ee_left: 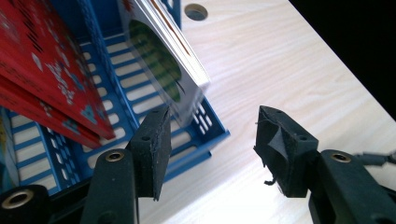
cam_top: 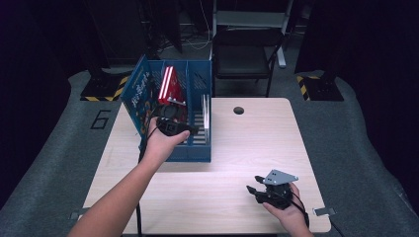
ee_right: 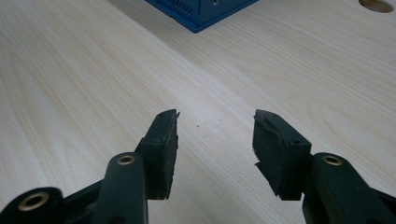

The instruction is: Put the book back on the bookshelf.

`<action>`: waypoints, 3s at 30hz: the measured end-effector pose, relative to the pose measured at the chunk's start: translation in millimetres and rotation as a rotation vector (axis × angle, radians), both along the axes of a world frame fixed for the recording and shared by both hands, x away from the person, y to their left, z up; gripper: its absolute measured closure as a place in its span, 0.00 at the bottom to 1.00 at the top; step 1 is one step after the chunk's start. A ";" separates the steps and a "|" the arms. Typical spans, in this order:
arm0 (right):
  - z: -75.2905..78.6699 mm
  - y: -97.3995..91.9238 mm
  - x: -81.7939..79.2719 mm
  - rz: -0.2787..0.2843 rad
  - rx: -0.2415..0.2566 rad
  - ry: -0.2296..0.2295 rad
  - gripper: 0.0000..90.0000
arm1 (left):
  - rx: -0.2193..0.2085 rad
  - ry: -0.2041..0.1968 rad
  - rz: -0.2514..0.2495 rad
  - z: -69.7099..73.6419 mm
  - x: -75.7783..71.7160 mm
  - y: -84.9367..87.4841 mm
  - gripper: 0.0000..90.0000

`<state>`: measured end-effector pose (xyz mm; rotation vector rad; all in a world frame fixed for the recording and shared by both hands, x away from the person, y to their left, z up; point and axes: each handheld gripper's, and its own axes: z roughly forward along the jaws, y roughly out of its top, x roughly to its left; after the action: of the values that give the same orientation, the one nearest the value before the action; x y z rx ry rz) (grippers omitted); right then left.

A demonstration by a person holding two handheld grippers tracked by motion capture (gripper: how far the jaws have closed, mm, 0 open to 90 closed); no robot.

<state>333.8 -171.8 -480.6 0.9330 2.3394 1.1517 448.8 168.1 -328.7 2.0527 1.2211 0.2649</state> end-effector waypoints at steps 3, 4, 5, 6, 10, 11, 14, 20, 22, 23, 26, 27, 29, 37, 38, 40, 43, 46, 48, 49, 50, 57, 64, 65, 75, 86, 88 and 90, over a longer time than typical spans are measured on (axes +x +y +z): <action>-0.8 0.0 0.2 0.001 -0.001 -0.001 0.55 | -0.013 0.000 -0.007 -5.0 -7.6 2.9 0.50; -1.2 -0.1 0.8 0.007 -0.005 -0.003 0.55 | -0.014 0.001 -0.007 -6.8 -10.3 3.2 0.50; -1.5 0.1 0.9 0.004 -0.005 0.000 0.55 | -0.011 0.004 -0.013 -8.1 -11.8 3.8 0.50; -1.6 0.0 1.2 0.008 -0.006 0.002 0.55 | -0.007 0.000 -0.013 -10.5 -14.9 4.3 0.50; -1.8 0.2 1.0 0.003 -0.007 0.003 0.55 | 0.014 -0.012 -0.035 -17.7 -23.6 7.3 0.49; -1.9 0.2 1.1 0.002 -0.008 0.003 0.55 | 0.013 -0.016 -0.036 -20.2 -26.1 7.7 0.49; -2.4 0.0 1.4 0.004 -0.014 0.001 0.55 | 0.016 -0.018 -0.047 -30.2 -33.2 10.0 0.49; -3.0 0.0 1.0 0.000 -0.023 0.005 0.55 | 0.031 -0.025 -0.053 -55.3 -44.8 15.4 0.50; -2.9 -0.1 1.4 0.003 -0.025 0.002 0.55 | 0.017 -0.026 -0.041 -61.9 -48.8 15.9 0.50; -2.9 0.0 1.0 -0.002 -0.023 0.005 0.55 | 0.029 -0.020 -0.066 -66.9 -51.5 18.4 0.50; -3.3 -0.1 1.6 0.008 -0.030 0.004 0.55 | 0.026 -0.026 -0.066 -71.8 -55.0 19.3 0.50; -3.4 0.4 1.7 0.005 -0.029 0.004 0.55 | 0.021 -0.031 -0.058 -74.2 -57.0 19.2 0.50; -3.5 0.8 1.4 -0.004 -0.024 0.010 0.55 | 0.025 -0.037 -0.057 -78.9 -60.5 19.7 0.50; -5.1 0.9 2.1 -0.003 -0.036 0.007 0.55 | 0.016 -0.049 -0.076 -96.6 -72.7 21.6 0.49; -5.1 0.9 2.1 -0.003 -0.036 0.007 0.55 | 0.012 -0.052 -0.076 -98.8 -74.3 22.5 0.50; -5.2 0.7 2.3 0.002 -0.039 0.004 0.55 | -0.001 -0.045 -0.077 -103.8 -77.1 24.3 0.50; -5.5 1.0 2.2 0.001 -0.040 0.003 0.55 | 0.033 -0.057 -0.067 -113.2 -81.1 25.2 0.49; -5.7 1.3 2.0 0.000 -0.045 0.007 0.55 | 0.050 -0.044 -0.075 -120.5 -83.6 29.0 0.49; -6.2 1.8 2.1 -0.004 -0.043 0.010 0.55 | 0.051 -0.046 -0.061 -125.5 -85.1 30.1 0.49; -6.8 2.0 2.2 -0.007 -0.041 0.009 0.55 | 0.056 -0.044 -0.057 -127.5 -85.8 30.8 0.49; -6.7 1.1 2.9 0.007 -0.051 0.009 0.55 | 0.062 -0.039 -0.063 -128.9 -86.4 32.0 0.49; -6.9 2.4 1.8 0.003 -0.046 0.011 0.54 | 0.126 -0.060 -0.072 -144.1 -93.0 35.3 0.49; -8.9 3.6 1.7 -0.003 -0.059 0.007 0.54 | 0.132 -0.055 -0.036 -156.8 -95.0 41.1 0.46; -9.1 4.1 1.2 -0.002 -0.061 0.014 0.54 | 0.133 -0.050 -0.038 -157.7 -94.7 42.2 0.46; -13.2 5.4 3.6 0.004 -0.074 0.019 0.52 | 0.111 -0.067 -0.062 -168.7 -91.0 49.9 0.47; -17.9 9.2 6.8 -0.001 -0.087 0.027 0.51 | 0.143 -0.096 -0.037 -169.9 -88.5 58.2 0.47; -18.2 9.5 7.7 0.003 -0.091 0.021 0.51 | 0.135 -0.094 -0.023 -169.7 -87.8 60.7 0.47; -17.9 9.3 8.4 0.010 -0.096 0.015 0.51 | 0.125 -0.087 -0.016 -169.9 -87.1 63.3 0.47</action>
<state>342.2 -162.4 -498.5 0.9004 2.3912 1.0289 361.6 231.3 -498.5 2.1328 1.1608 0.4283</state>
